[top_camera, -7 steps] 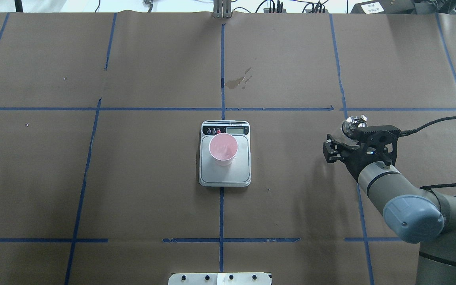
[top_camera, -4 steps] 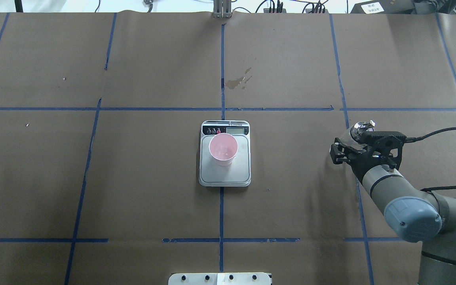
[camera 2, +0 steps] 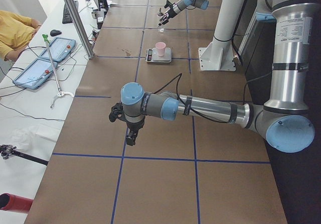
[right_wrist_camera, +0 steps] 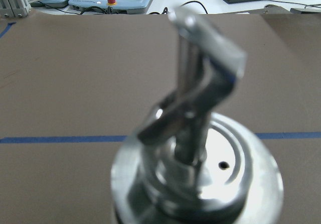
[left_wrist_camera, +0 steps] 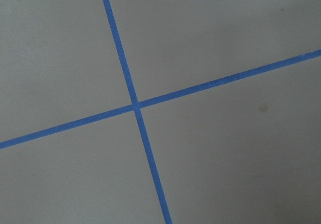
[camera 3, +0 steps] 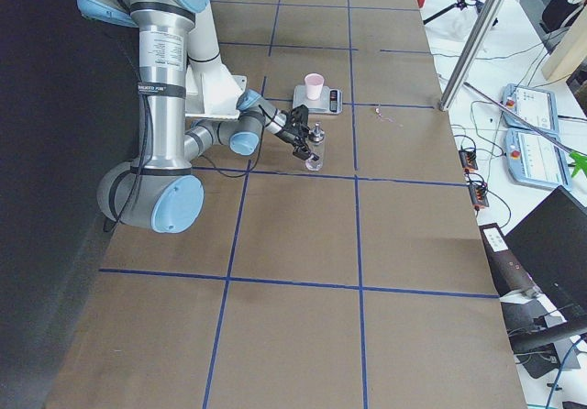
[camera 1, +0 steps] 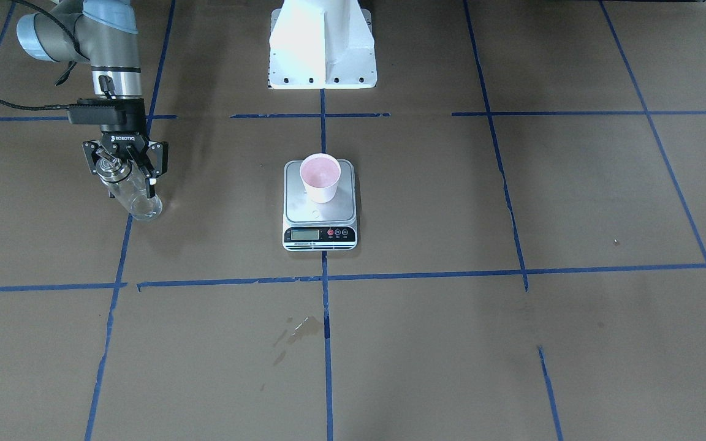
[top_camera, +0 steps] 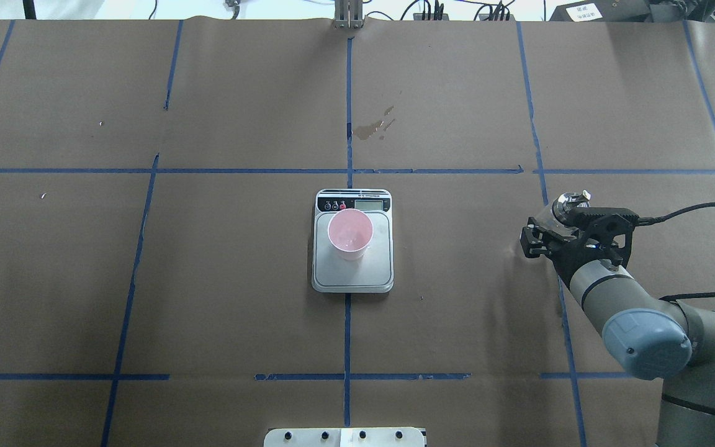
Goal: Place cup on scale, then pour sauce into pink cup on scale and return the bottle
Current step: 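Lower the glass sauce bottle onto the table at its starting spot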
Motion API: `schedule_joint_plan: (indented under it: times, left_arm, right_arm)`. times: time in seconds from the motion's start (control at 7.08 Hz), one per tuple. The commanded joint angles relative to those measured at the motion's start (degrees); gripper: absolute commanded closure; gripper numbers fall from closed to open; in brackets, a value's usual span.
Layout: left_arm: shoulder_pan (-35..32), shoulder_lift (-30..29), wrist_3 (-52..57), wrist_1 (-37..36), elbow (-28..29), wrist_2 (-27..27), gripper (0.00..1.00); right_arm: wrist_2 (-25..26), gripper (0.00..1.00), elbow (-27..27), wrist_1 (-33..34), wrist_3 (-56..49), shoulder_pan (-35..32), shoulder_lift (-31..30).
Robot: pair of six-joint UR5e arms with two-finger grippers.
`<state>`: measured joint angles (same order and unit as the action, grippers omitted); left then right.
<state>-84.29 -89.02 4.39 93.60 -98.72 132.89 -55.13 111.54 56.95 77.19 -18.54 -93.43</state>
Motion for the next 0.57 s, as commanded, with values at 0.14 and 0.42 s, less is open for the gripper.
schedule_joint_plan:
  times: [0.14,0.42]
  left_arm:
    - [-0.17,0.08,0.00,0.09,0.10,0.00,0.00]
    - [0.00,0.08,0.00,0.09,0.19,0.00,0.00]
  right_arm:
    - [0.37,0.48,-1.06,0.09,0.07,0.09,-0.09]
    - [0.29,0.43,-1.06,0.09,0.07,0.17,0.00]
